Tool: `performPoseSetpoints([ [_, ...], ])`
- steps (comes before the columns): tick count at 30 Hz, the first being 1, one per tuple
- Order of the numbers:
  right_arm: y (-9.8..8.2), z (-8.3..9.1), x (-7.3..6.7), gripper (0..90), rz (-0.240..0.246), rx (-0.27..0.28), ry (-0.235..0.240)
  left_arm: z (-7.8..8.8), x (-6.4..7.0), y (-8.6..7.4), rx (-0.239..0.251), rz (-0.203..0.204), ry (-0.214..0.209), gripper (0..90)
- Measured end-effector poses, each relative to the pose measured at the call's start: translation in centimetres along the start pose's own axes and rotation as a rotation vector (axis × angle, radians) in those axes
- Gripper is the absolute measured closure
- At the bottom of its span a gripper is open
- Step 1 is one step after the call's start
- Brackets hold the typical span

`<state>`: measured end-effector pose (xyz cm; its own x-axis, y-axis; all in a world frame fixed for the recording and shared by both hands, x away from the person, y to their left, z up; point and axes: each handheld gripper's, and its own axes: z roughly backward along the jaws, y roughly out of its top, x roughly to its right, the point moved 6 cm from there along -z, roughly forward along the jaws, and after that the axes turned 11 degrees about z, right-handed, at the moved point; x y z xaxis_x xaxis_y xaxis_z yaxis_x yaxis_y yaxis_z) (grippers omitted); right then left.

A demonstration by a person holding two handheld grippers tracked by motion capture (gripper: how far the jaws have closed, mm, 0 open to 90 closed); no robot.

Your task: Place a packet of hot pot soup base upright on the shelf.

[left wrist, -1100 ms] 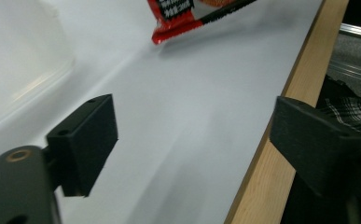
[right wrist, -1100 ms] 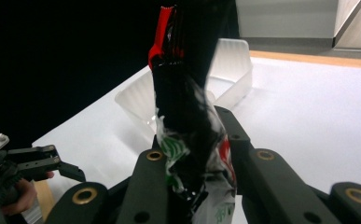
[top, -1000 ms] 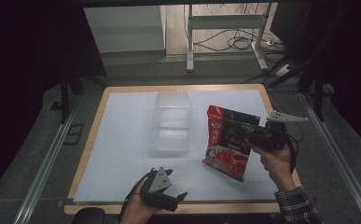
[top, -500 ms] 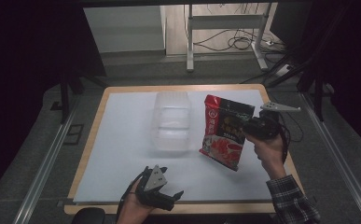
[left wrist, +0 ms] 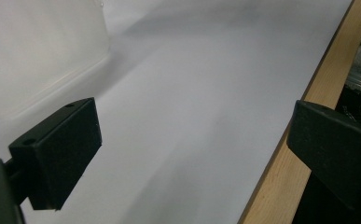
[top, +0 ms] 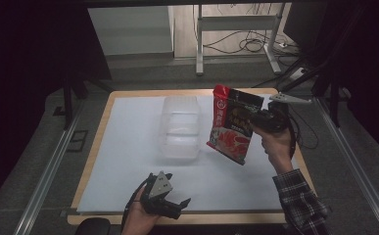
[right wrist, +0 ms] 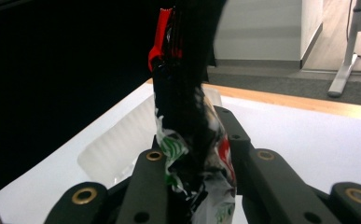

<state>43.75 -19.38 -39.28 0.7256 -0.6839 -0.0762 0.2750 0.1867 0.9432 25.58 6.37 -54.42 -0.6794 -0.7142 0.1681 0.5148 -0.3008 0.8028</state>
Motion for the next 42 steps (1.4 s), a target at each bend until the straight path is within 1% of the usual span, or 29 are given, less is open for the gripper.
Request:
performPoseSetpoints([
  [5, 1.0, -0.9, 0.5, 76.8, -0.001, 0.009, -0.017, -0.1, -0.1, 0.0, -0.004, 0.005, 0.0, 2.7],
  [8, 1.6, -1.8, 0.8, 76.8, -0.007, 0.013, -0.026, 0.0, -0.1, 0.0, -0.005, 0.006, -0.003, 2.7],
  [10, 1.7, -1.9, 0.9, 76.9, -0.008, 0.013, -0.027, 0.0, -0.1, -0.1, -0.009, 0.006, -0.003, 2.8],
  [14, 2.3, -3.2, 1.3, 76.9, -0.018, 0.014, -0.032, 0.0, -0.2, -0.1, -0.019, -0.001, -0.006, 2.8],
  [16, 2.4, -3.4, 1.3, 76.9, -0.018, 0.018, -0.033, -0.1, -0.1, -0.1, -0.02, -0.003, -0.008, 2.8],
  [17, 2.6, -3.8, 1.5, 76.8, -0.026, 0.02, -0.034, -0.1, -0.1, -0.1, -0.02, -0.002, -0.009, 2.8],
  [19, 2.7, -4.0, 1.5, 76.8, -0.026, 0.021, -0.036, -0.1, -0.1, -0.1, -0.02, -0.001, -0.011, 2.8],
  [26, 3.2, -5.2, 1.9, 76.9, -0.046, 0.031, -0.039, -0.1, -0.1, -0.2, -0.024, -0.004, -0.013, 2.8],
  [35, 3.9, -6.3, 2.4, 76.8, -0.05, 0.037, -0.045, -0.2, 0.0, -0.1, -0.027, -0.007, -0.014, 2.8],
  [42, 4.3, -7.3, 2.8, 76.8, -0.069, 0.044, -0.042, -0.2, 0.0, -0.1, -0.028, -0.008, -0.017, 2.8],
])
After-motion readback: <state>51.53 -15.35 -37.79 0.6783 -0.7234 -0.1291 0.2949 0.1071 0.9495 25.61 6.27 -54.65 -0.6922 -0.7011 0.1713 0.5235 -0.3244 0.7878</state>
